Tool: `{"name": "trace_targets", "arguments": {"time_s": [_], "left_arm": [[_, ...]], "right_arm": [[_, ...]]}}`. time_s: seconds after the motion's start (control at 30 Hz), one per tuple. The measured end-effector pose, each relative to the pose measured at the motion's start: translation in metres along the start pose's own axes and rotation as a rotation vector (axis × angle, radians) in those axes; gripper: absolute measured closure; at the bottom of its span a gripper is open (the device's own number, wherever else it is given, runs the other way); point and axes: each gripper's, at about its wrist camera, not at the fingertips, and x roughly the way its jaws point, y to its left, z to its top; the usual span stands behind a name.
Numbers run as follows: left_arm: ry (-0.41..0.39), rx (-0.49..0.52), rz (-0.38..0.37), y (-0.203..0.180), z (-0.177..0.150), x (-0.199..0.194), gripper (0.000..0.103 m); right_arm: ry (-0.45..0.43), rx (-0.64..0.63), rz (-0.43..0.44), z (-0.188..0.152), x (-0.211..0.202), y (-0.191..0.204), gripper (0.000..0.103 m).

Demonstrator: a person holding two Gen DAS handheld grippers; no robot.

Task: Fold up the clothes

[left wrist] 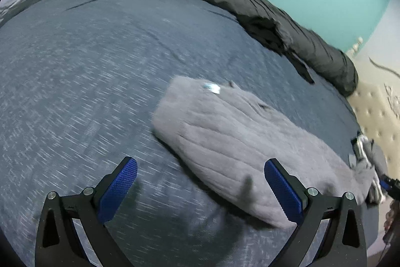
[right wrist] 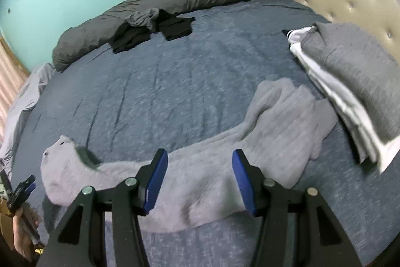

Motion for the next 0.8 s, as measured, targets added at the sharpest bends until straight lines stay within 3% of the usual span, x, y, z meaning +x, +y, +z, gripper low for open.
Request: {"name": "trace_targets", "arguments": {"time_s": [0.47,0.8], "left_arm": [[0.144,0.029,-0.056,-0.031,-0.007,0.029,0.000],[0.247,-0.054,-0.094,-0.022,-0.027,0.066,0.000]], "right_arm": [[0.000,0.031,0.054,-0.039,-0.011,-0.015,0.048],[0.013,0.044,0.074,-0.050,-0.003,-0.024,0.048]]}}
